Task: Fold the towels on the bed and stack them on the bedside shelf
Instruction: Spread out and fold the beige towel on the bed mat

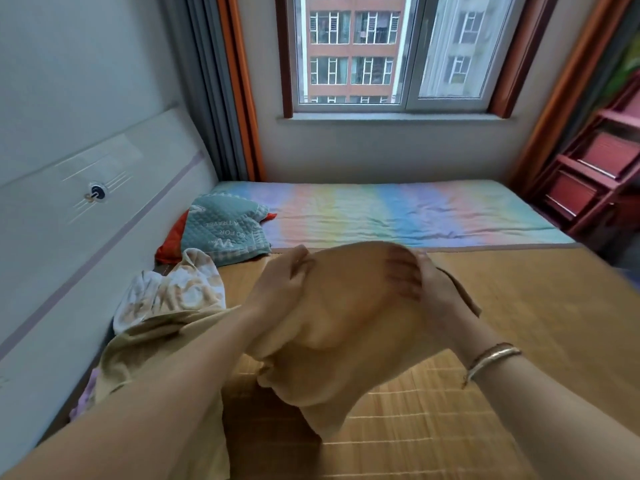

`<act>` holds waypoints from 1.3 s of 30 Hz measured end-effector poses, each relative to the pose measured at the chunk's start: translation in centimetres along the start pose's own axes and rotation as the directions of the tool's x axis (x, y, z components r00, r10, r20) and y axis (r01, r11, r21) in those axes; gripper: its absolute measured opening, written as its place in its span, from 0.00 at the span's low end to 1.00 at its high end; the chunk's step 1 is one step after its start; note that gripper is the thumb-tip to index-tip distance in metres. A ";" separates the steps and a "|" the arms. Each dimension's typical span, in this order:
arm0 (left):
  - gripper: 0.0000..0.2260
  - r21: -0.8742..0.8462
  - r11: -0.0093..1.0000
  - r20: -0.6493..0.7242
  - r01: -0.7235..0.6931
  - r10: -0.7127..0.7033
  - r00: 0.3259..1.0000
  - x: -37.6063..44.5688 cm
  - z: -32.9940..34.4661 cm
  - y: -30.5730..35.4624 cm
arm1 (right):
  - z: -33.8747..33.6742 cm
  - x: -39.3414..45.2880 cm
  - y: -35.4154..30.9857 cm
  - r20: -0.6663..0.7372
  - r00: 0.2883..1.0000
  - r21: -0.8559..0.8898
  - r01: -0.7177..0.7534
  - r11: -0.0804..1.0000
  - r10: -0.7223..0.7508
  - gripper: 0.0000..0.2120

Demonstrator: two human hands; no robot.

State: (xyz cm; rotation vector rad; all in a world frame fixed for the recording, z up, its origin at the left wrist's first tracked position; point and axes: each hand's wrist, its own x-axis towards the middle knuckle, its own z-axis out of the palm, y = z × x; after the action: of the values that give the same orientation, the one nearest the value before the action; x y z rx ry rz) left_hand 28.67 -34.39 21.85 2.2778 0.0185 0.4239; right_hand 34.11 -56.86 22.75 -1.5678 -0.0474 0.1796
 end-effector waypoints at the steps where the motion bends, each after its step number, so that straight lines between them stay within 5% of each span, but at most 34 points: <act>1: 0.05 -0.010 0.998 0.005 -0.055 0.055 0.998 0.2 0.7 1.6 | -0.9 0.1 0.4 -0.012 1.000 -0.025 0.003 1.000 -0.004 0.20; 6: 0.09 -0.112 0.973 0.035 -0.203 0.208 0.978 1.8 7.0 9.4 | -7.7 -0.7 0.7 0.077 0.996 -0.110 0.060 0.992 -0.052 0.18; 9: 0.05 -0.147 0.972 0.115 -0.185 0.202 0.973 2.3 12.7 13.6 | -14.1 -1.2 1.4 0.062 0.954 -0.315 0.298 0.901 -0.294 0.07; 12: 0.09 -0.220 0.961 0.212 -0.166 0.214 0.954 1.9 18.9 18.3 | -21.7 -0.4 1.9 0.153 0.881 -0.543 0.454 0.707 -0.448 0.26; 14: 0.07 -0.223 0.957 0.278 -0.185 0.245 0.929 1.4 22.7 22.1 | -26.4 0.1 2.3 0.298 0.916 -0.692 0.401 0.601 -0.268 0.32; 16: 0.07 -0.228 0.950 0.317 -0.212 0.278 0.907 1.1 25.5 25.1 | -30.0 0.7 2.9 0.380 0.924 -0.744 0.327 0.582 -0.034 0.20; 18: 0.07 -0.223 0.949 0.317 -0.221 0.285 0.905 1.1 27.7 27.4 | -33.2 0.8 3.2 0.324 0.945 -0.729 0.226 0.647 0.035 0.05; 19: 0.06 -0.200 0.957 0.313 -0.213 0.268 0.911 1.1 28.9 28.3 | -35.2 0.9 3.3 0.253 0.967 -0.728 0.181 0.661 0.013 0.08; 23: 0.14 0.234 0.962 0.434 -0.144 0.029 0.900 1.0 29.7 28.0 | -39.2 1.2 2.6 0.008 0.988 -0.676 0.117 0.728 -0.152 0.14; 25: 0.18 0.426 0.891 0.500 -0.155 -0.089 0.861 1.3 30.3 27.2 | -40.2 1.2 2.1 0.024 0.980 -0.677 0.161 0.718 -0.197 0.21; 28: 0.10 0.583 0.810 0.455 -0.066 -0.259 0.852 1.7 32.0 25.4 | -40.6 1.0 2.1 0.109 0.961 -0.715 0.253 0.651 -0.254 0.10; 33: 0.05 0.746 0.652 0.279 0.137 -0.493 0.824 1.6 33.1 19.5 | -43.2 0.6 2.9 0.225 0.956 -0.896 0.279 0.345 -0.190 0.11; 36: 0.08 0.799 0.571 0.214 0.185 -0.559 0.801 1.6 33.9 15.9 | -44.4 0.9 4.5 0.307 0.951 -0.948 0.310 0.073 -0.041 0.14; 39: 0.09 0.791 0.559 0.190 0.248 -0.611 0.769 2.3 34.6 14.2 | -45.1 2.0 6.5 0.304 0.940 -0.949 0.313 -0.040 0.154 0.15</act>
State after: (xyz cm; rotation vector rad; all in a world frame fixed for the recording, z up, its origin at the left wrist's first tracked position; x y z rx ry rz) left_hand 39.76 -68.62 11.26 2.9726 0.6413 -0.5142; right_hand 42.07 -101.28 15.84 -3.0977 -0.7328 0.3592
